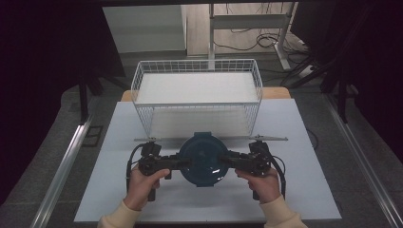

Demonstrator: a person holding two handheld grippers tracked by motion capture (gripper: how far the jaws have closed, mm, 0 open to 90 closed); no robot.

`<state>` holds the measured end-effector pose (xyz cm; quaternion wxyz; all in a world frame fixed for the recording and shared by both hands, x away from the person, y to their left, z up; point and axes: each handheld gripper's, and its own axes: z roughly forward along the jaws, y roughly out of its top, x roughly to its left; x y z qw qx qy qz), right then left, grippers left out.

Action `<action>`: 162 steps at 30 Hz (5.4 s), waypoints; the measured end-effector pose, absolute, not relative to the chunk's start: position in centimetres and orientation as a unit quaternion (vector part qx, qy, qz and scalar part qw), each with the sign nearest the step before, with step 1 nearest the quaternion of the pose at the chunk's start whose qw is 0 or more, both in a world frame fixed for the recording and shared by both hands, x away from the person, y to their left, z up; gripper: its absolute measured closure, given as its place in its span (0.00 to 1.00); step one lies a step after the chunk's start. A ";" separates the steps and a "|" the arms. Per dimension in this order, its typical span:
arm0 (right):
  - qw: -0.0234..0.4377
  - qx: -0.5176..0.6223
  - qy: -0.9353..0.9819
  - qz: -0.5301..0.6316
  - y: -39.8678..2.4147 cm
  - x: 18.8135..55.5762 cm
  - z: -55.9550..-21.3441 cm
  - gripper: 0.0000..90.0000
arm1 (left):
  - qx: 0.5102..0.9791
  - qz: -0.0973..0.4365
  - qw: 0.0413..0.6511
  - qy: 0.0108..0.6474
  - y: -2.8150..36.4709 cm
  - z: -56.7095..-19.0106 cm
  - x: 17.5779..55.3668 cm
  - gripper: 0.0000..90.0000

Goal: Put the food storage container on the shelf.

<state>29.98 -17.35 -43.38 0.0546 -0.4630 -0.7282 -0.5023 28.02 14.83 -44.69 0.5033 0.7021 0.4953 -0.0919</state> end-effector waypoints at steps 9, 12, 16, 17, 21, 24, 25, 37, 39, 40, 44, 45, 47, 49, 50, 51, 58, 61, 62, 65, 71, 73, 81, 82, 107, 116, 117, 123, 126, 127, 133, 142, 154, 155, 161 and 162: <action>0.035 -0.451 -0.727 -0.516 -17.4 30.7 -40.6 0.48 | 0.707 -0.072 0.513 0.482 14.8 -41.6 29.0 0.45; 0.030 -0.448 -0.726 -0.521 -17.4 30.9 -39.6 0.48 | 0.709 -0.066 0.515 0.477 14.8 -40.6 29.2 0.45; 0.026 -0.444 -0.728 -0.523 -17.4 31.2 -38.6 0.48 | 0.713 -0.059 0.516 0.471 14.8 -39.5 29.6 0.44; 0.024 -0.443 -0.727 -0.524 -17.3 31.3 -38.3 0.48 | 0.714 -0.056 0.516 0.469 14.9 -39.3 29.7 0.45; 0.022 -0.441 -0.728 -0.524 -17.3 31.7 -37.7 0.48 | 0.713 -0.056 0.518 0.469 15.0 -38.8 30.1 0.44; 0.019 -0.439 -0.729 -0.525 -17.1 32.2 -36.9 0.48 | 0.715 -0.054 0.520 0.465 15.2 -38.0 30.7 0.44; 0.018 -0.439 -0.729 -0.525 -17.0 32.3 -36.7 0.48 | 0.715 -0.054 0.520 0.465 15.2 -38.0 30.7 0.44; 0.006 -0.434 -0.730 -0.528 -16.1 34.1 -33.8 0.48 | 0.712 -0.040 0.529 0.460 15.9 -35.2 32.6 0.44; 0.004 -0.432 -0.731 -0.528 -16.0 34.4 -33.3 0.48 | 0.712 -0.038 0.530 0.459 16.0 -34.7 33.0 0.44; 0.004 -0.432 -0.731 -0.528 -15.9 34.6 -33.1 0.48 | 0.713 -0.037 0.530 0.458 16.1 -34.4 33.1 0.44; -0.003 -0.429 -0.730 -0.533 -15.8 35.3 -31.7 0.48 | 0.713 -0.033 0.534 0.453 16.2 -33.1 34.0 0.44; -0.003 -0.428 -0.731 -0.532 -15.8 35.5 -31.4 0.48 | 0.713 -0.031 0.535 0.452 16.2 -32.7 34.2 0.44; -0.005 -0.426 -0.730 -0.534 -15.7 35.9 -30.7 0.48 | 0.713 -0.030 0.537 0.450 16.2 -32.0 34.7 0.44; -0.008 -0.425 -0.730 -0.536 -15.7 36.2 -30.4 0.48 | 0.715 -0.030 0.537 0.447 16.3 -31.7 35.0 0.44; -0.011 -0.424 -0.730 -0.536 -15.7 36.6 -29.7 0.48 | 0.713 -0.032 0.539 0.446 16.3 -31.1 35.6 0.44; -0.011 -0.424 -0.730 -0.536 -15.7 36.6 -29.7 0.48 | 0.713 -0.032 0.539 0.446 16.3 -31.1 35.6 0.44; -0.016 -0.424 -0.730 -0.536 -15.6 38.4 -28.0 0.48 | 0.714 -0.031 0.540 0.444 16.4 -29.7 37.4 0.44; -0.016 -0.425 -0.729 -0.536 -15.6 39.0 -27.6 0.48 | 0.714 -0.033 0.540 0.444 16.5 -29.3 38.1 0.44; -0.014 -0.426 -0.728 -0.537 -15.6 39.1 -27.5 0.48 | 0.713 -0.034 0.540 0.446 16.5 -29.3 38.3 0.44; -0.012 -0.429 -0.728 -0.535 -15.5 39.6 -27.4 0.48 | 0.713 -0.037 0.538 0.449 16.6 -29.1 38.8 0.44; -0.007 -0.433 -0.727 -0.533 -15.4 41.8 -26.9 0.48 | 0.714 -0.044 0.534 0.451 16.6 -28.4 41.2 0.44; -0.003 -0.437 -0.725 -0.532 -15.4 42.6 -26.8 0.48 | 0.714 -0.044 0.534 0.451 16.7 -28.4 41.7 0.44; 0.017 -0.459 -0.722 -0.517 -14.9 45.3 -28.1 0.48 | 0.716 -0.070 0.516 0.465 17.3 -30.0 45.0 0.44; 0.020 -0.461 -0.723 -0.514 -14.8 45.6 -28.4 0.48 | 0.715 -0.073 0.514 0.468 17.4 -30.3 45.2 0.44; 0.111 -0.592 -0.613 -0.512 -15.4 50.7 -31.6 0.46 | 0.623 -0.163 0.541 0.542 17.3 -33.8 49.9 0.40; 0.096 -0.581 -0.616 -0.523 -15.1 49.9 -31.3 0.23 | 0.617 -0.115 0.554 0.548 17.0 -33.2 49.1 0.25; 0.084 -0.578 -0.624 -0.519 -14.9 49.4 -31.1 0.18 | 0.624 -0.090 0.549 0.548 17.0 -32.8 48.7 0.22; 0.019 -0.565 -0.643 -0.517 -15.1 47.5 -30.2 0.14 | 0.638 -0.038 0.540 0.548 17.8 -31.9 46.8 0.19; 0.023 -0.548 -0.644 -0.533 -15.7 46.3 -29.9 0.14 | 0.643 -0.027 0.547 0.536 18.3 -31.4 45.2 0.19; 0.023 -0.548 -0.644 -0.533 -15.7 46.3 -29.9 0.14 | 0.643 -0.027 0.547 0.536 18.3 -31.4 45.2 0.19; -0.037 -0.472 -0.689 -0.549 -17.6 41.6 -29.3 0.16 | 0.663 -0.002 0.551 0.506 18.6 -31.3 40.9 0.19; -0.109 -0.402 -0.735 -0.534 -20.0 35.1 -31.9 0.18 | 0.713 0.045 0.540 0.445 19.1 -35.1 32.5 0.22; -0.123 -0.384 -0.757 -0.514 -22.3 29.6 -40.2 0.20 | 0.741 0.076 0.482 0.461 20.3 -44.0 26.9 0.23; -0.122 -0.388 -0.758 -0.510 -22.4 29.3 -41.0 0.20 | 0.746 0.080 0.475 0.459 20.3 -44.6 26.7 0.23; -0.117 -0.405 -0.777 -0.467 -22.6 28.6 -45.4 0.20 | 0.753 0.077 0.454 0.469 20.4 -47.2 25.9 0.23; -0.118 -0.405 -0.782 -0.459 -22.6 28.6 -46.0 0.20 | 0.756 0.075 0.446 0.474 20.5 -48.0 25.6 0.23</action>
